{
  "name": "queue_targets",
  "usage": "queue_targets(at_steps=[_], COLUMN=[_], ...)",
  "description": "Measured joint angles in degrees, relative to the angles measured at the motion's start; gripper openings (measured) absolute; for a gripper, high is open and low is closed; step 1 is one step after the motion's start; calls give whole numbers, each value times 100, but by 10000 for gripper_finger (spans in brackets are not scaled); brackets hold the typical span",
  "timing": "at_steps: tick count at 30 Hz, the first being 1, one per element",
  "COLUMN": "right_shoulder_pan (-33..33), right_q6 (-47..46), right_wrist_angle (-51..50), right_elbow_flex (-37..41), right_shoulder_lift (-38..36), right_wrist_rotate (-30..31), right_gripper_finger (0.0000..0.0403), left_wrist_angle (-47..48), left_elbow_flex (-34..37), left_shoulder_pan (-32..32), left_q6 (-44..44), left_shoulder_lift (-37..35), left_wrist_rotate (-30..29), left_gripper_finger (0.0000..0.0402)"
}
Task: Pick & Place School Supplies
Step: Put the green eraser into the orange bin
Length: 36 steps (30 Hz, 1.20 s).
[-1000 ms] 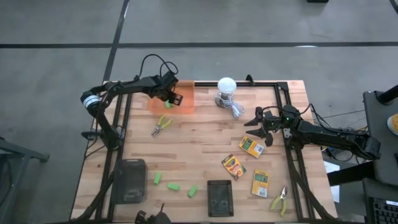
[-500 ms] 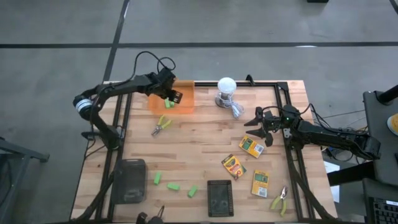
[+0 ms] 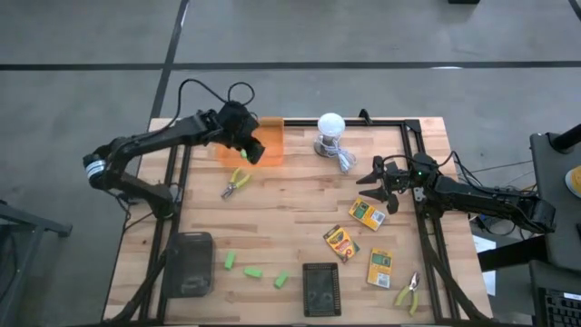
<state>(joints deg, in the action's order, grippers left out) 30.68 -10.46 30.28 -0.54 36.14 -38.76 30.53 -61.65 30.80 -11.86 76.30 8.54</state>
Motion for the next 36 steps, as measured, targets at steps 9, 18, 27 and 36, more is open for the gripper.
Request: queue_targets(at_steps=[9,18,27,36], right_shoulder_pan=[-2,0,0,0], right_q6=[0,0,0,0], right_wrist_angle=[0,0,0,0], right_elbow_flex=[2,0,0,0], right_shoulder_lift=[0,0,0,0], right_wrist_rotate=[0,0,0,-2], right_gripper_finger=[178,178,178,178], left_wrist_angle=[86,99,32,-84], left_elbow_flex=[4,7,7,9], left_shoulder_pan=[-1317,-2635,-4198,-5709], left_q6=[113,-13,-395,-1301], left_shoulder_lift=[-476,-510,-489,-244], left_wrist_rotate=[-21,-486,-1537,-2562], left_gripper_finger=[136,136,136,136])
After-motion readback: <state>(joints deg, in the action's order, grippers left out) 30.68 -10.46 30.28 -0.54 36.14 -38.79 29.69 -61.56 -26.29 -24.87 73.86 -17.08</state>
